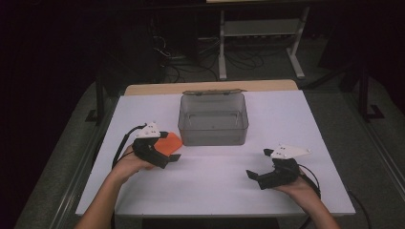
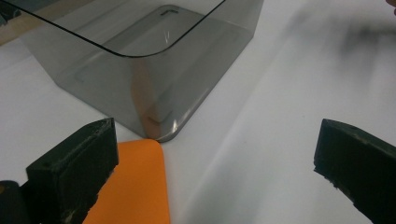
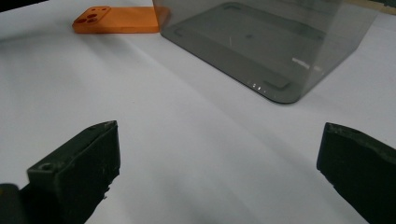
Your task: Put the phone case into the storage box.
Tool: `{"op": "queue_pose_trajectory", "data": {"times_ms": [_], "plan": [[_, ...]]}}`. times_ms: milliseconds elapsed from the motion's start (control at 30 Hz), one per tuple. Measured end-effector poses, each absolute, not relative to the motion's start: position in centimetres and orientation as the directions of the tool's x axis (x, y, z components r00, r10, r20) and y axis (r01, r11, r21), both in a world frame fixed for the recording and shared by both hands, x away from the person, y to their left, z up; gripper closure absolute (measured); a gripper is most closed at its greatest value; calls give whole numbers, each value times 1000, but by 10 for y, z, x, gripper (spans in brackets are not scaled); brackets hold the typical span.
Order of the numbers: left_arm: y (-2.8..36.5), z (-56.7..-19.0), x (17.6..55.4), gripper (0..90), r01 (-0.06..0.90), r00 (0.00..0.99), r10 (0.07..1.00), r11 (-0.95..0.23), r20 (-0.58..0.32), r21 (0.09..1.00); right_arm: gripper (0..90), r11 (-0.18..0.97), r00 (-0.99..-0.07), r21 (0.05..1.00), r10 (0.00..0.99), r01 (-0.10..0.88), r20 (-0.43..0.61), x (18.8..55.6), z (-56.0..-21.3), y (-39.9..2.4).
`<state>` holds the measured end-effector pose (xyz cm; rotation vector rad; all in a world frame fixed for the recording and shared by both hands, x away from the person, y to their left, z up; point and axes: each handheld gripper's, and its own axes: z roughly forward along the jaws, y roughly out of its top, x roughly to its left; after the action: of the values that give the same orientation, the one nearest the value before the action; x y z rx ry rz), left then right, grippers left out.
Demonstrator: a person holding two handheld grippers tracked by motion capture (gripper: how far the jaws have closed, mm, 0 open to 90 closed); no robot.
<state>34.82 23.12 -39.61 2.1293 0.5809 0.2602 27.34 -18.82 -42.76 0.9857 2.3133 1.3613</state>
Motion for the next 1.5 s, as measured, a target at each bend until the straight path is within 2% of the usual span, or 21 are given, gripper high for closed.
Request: {"op": "queue_pose_trajectory", "data": {"times_ms": [667,1500], "plan": [[234,-394,366,0,313,858,513,-472,-31,824,0,325,-727,851,680,413,94,273,-428,-188],[264,-391,379,0,354,809,588,-454,-23,818,0,333,-732,849,676,411,89,273,-428,-187]]}}
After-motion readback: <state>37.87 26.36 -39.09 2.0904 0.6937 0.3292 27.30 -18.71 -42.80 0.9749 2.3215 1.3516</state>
